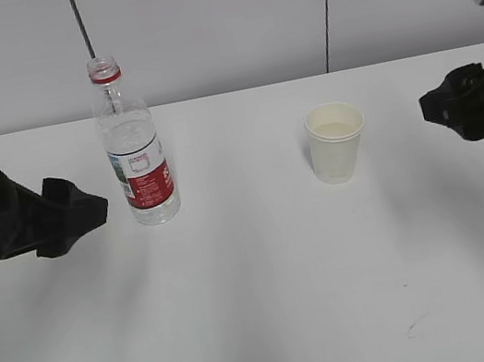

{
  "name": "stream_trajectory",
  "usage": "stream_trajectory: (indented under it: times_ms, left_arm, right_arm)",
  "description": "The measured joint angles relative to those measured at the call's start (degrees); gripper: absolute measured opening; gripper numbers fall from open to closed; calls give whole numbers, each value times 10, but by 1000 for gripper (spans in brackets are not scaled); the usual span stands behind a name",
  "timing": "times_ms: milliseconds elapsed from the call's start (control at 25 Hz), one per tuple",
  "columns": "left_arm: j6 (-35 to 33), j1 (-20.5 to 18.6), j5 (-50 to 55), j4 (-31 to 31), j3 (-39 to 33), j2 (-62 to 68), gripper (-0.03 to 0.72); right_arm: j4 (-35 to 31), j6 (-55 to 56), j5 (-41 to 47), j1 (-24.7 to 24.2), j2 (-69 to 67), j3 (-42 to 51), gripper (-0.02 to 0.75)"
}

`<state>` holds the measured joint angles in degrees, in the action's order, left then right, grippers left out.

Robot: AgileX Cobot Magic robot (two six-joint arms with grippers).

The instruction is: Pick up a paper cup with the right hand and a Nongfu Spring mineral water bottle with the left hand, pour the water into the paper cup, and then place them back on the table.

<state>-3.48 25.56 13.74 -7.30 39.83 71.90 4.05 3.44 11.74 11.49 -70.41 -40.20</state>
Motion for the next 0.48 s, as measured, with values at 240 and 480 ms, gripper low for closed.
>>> stream_trajectory:
  times_ms: [240,480]
  left_arm:
    - [0,0,146,2,53,-34,529]
    - [54,0,295,29,111,-35,529]
  right_arm:
    - [-17,0,215,0,36,-77,587]
    - [-26,0,430,0,40,-145,587]
